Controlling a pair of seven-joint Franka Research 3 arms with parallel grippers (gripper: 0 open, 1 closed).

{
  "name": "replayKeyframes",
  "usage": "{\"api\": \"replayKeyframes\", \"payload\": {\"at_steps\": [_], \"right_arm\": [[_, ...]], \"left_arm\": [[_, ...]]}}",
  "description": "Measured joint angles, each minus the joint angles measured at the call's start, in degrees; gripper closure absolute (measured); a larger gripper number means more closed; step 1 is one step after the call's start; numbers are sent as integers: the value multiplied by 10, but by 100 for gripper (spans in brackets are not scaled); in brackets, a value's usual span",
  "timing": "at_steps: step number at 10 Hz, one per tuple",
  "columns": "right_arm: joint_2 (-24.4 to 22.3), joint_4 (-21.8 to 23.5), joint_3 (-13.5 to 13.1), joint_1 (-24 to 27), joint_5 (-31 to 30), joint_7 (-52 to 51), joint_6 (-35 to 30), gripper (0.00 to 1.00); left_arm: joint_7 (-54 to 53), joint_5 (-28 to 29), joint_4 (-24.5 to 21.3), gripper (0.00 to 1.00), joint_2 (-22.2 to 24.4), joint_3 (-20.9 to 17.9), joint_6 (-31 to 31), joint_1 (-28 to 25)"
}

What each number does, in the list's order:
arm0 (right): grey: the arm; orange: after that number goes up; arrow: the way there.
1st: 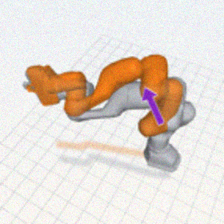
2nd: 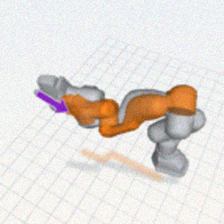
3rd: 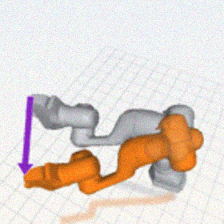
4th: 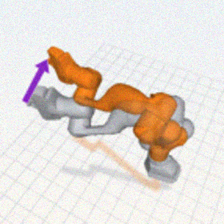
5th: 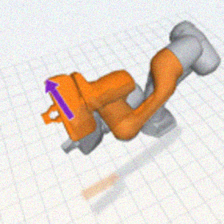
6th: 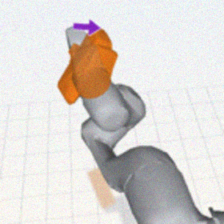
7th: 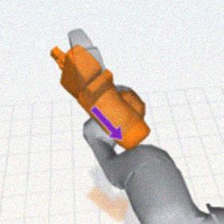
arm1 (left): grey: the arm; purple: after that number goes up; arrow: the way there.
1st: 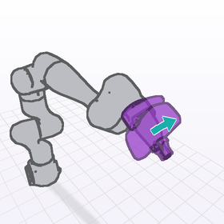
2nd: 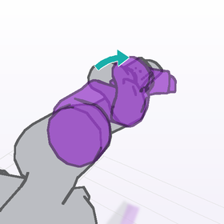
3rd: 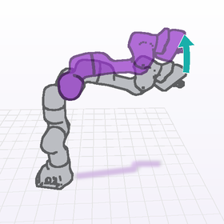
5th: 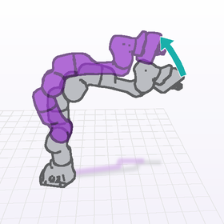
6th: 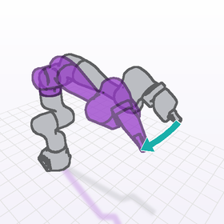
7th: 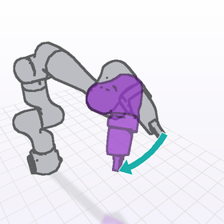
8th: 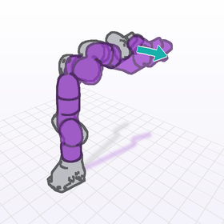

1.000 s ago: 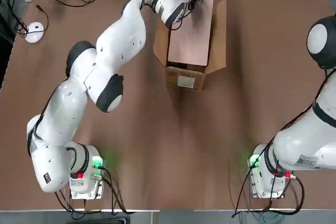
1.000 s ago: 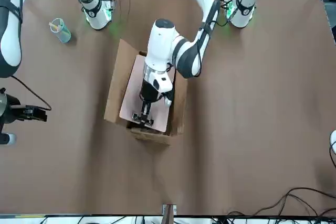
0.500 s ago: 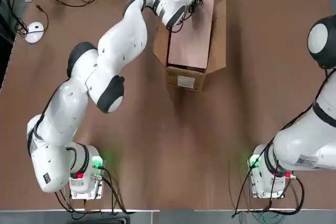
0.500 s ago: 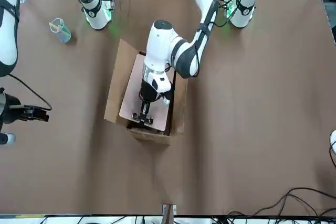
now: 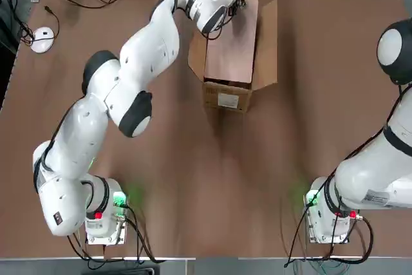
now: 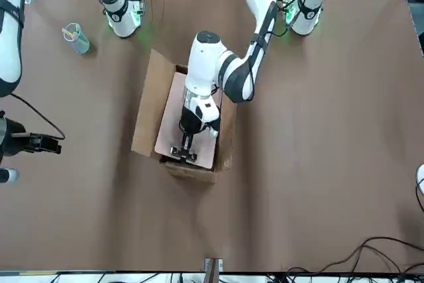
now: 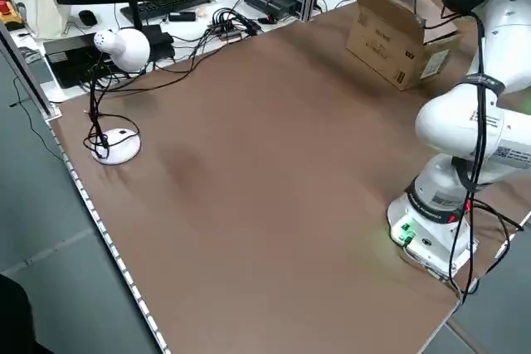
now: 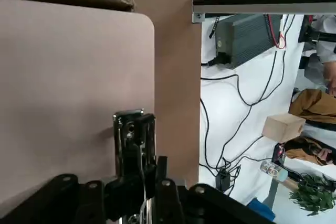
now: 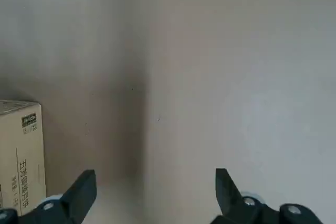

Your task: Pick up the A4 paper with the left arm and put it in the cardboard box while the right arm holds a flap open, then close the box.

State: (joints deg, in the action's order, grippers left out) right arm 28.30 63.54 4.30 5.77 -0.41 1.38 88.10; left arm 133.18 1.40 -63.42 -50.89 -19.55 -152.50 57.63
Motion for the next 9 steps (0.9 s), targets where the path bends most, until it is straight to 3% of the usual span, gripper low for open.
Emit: {"api": "replayKeyframes", "payload": {"at_steps": [4, 9], "right_arm": [[-3, -1, 0, 0, 0, 26, -3, 0], [-54, 7, 0, 0, -1, 26, -86, 0]], "left_arm": [[1, 0, -5, 97, -12, 0, 0, 2], [2, 0, -5, 97, -24, 1, 0, 3]]}}
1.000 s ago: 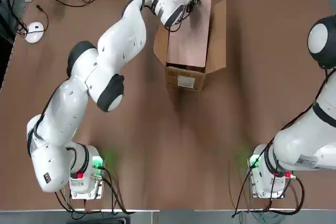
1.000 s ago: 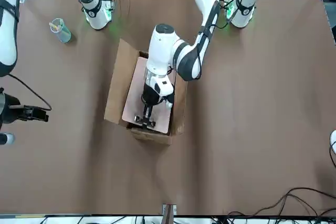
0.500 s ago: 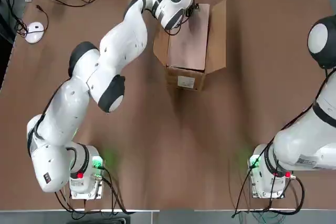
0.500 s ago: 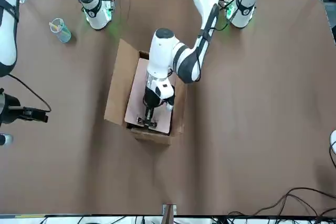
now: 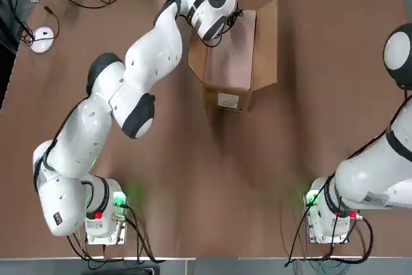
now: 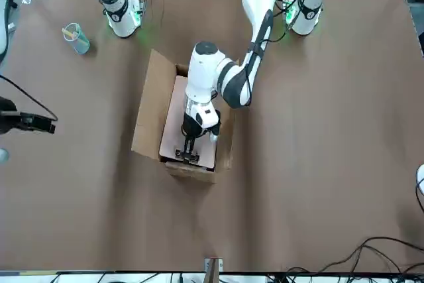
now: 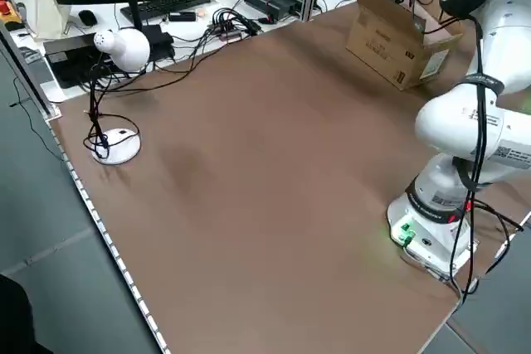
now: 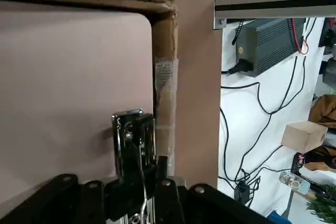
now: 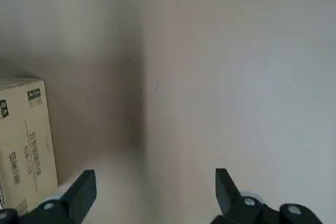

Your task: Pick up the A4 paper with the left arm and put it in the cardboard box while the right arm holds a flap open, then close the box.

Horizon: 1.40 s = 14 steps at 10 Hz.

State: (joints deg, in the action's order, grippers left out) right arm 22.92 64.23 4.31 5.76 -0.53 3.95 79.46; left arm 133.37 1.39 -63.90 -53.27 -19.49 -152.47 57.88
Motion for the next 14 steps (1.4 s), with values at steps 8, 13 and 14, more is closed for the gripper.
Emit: {"api": "replayKeyframes", "payload": {"at_steps": [8, 13, 14], "right_arm": [[-108, 148, -1, 15, -1, 6, 75, 0], [-120, 166, 5, 15, 1, 45, 96, 0], [-120, 166, 6, 12, 1, 45, 96, 0]], "left_arm": [[0, 0, 0, 58, -9, 0, 0, 0], [0, 0, -1, 28, -9, 0, 2, 0], [0, -2, -1, 26, -9, 1, 11, 0]]}}
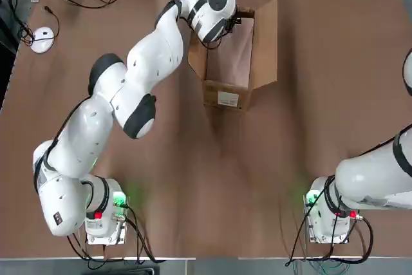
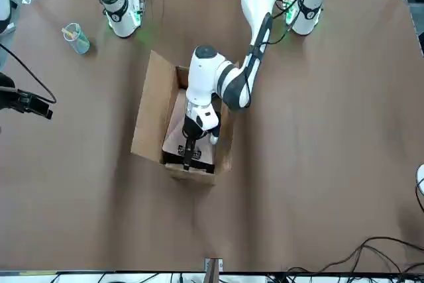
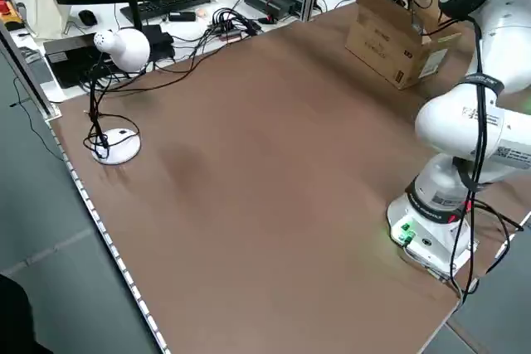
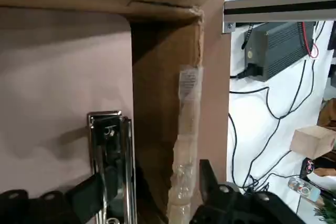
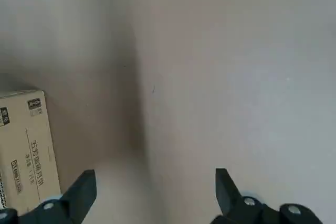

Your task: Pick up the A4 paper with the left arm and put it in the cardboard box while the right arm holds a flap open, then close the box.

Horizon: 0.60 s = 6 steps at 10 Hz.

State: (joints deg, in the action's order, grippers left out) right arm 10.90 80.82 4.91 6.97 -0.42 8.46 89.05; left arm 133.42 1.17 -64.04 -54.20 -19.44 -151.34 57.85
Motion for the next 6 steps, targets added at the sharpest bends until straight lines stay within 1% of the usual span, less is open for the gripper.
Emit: {"api": "replayKeyframes", "payload": {"at_steps": [3, 6], "right_arm": [[0, 0, 1, -2, 0, 1, -1, 0], [-6, 5, 1, -2, 0, 1, -5, 0]], "left_arm": [[0, -8, -2, 21, -1, 12, 56, 1], [0, -8, -2, 19, 0, 19, 80, 1]]}}
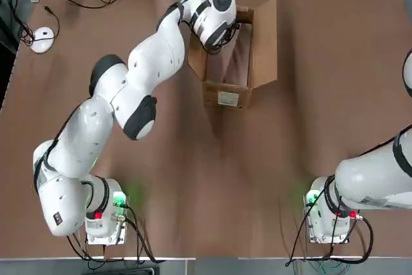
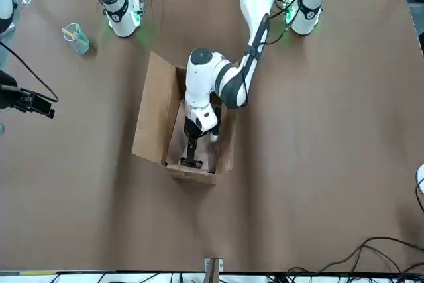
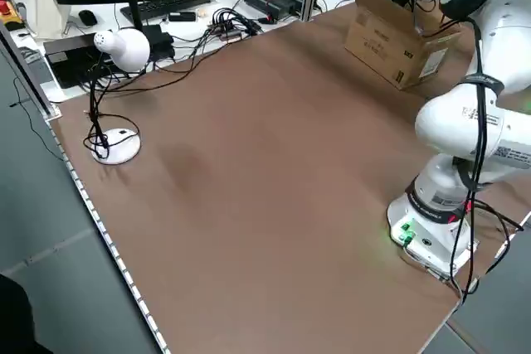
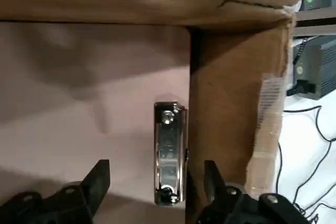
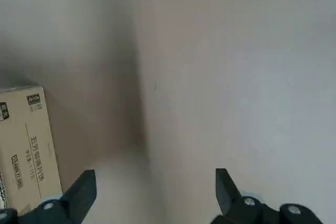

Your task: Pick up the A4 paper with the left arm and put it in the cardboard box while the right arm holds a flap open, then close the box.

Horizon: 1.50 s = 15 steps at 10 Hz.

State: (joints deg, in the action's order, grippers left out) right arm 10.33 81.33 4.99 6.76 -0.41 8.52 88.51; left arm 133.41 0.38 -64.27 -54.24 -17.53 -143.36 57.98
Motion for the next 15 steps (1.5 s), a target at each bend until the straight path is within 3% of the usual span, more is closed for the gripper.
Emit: {"api": "replayKeyframes", "payload": {"at_steps": [3, 6, 11, 15], "right_arm": [[-20, 35, 0, 0, 0, 0, 7, 0], [-24, 40, 0, 0, 0, 0, 8, 0], [-23, 50, 0, -7, 19, 0, -31, 0], [-6, 63, 1, -19, 20, 0, -68, 0]], "left_arm": [[-13, -11, 5, 15, 5, 0, 34, 0], [-33, -17, 11, 0, 48, -2, 113, -1], [-124, -17, 12, 0, 132, -6, 258, -4], [-288, -18, 12, 0, 196, -8, 368, -75]]}}
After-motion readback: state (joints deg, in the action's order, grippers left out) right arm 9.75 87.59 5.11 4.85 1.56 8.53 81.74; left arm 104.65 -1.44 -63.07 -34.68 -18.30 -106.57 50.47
